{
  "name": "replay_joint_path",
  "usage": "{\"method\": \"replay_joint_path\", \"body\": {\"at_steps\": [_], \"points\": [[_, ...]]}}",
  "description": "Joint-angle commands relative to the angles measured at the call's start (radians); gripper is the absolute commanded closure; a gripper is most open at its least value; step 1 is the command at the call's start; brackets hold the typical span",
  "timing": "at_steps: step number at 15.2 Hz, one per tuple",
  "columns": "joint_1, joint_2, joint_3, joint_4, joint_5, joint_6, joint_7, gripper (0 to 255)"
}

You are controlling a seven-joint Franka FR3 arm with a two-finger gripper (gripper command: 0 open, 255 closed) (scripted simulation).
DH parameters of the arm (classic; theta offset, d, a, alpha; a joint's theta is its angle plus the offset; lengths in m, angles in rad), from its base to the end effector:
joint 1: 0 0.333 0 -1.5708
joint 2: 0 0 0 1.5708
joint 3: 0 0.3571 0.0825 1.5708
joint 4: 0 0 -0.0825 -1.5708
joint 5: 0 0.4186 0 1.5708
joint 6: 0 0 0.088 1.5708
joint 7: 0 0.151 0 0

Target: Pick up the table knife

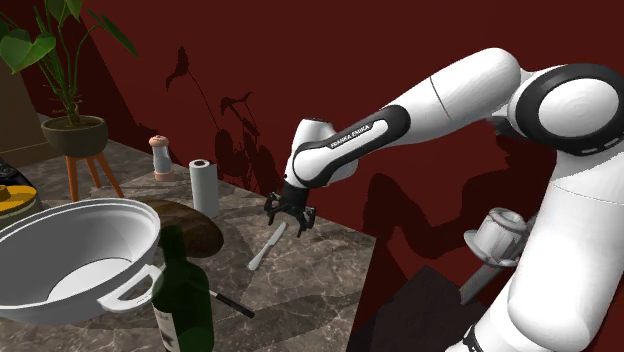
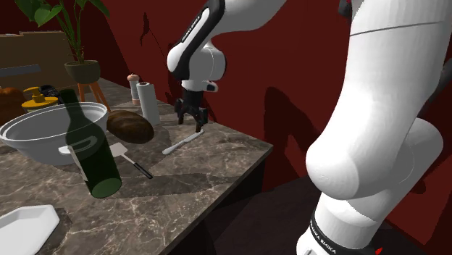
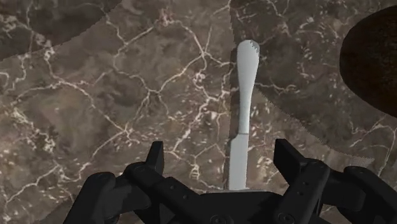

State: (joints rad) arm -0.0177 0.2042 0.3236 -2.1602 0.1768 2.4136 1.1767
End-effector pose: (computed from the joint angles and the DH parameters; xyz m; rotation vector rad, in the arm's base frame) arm 0.5723 0.1864 0.2860 -2.5959 1.4315 0.1252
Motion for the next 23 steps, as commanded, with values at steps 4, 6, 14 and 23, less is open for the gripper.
{"method": "replay_joint_path", "body": {"at_steps": [4, 6, 14, 23], "points": [[0.035, 0.201, -0.028, 0.153, -0.007, 0.065, 0.142, 0], [0.038, 0.22, -0.03, 0.15, -0.009, 0.086, 0.139, 0], [0.045, 0.277, -0.036, 0.149, -0.015, 0.143, 0.133, 0], [0.043, 0.278, -0.037, 0.152, -0.015, 0.141, 0.131, 255]]}}
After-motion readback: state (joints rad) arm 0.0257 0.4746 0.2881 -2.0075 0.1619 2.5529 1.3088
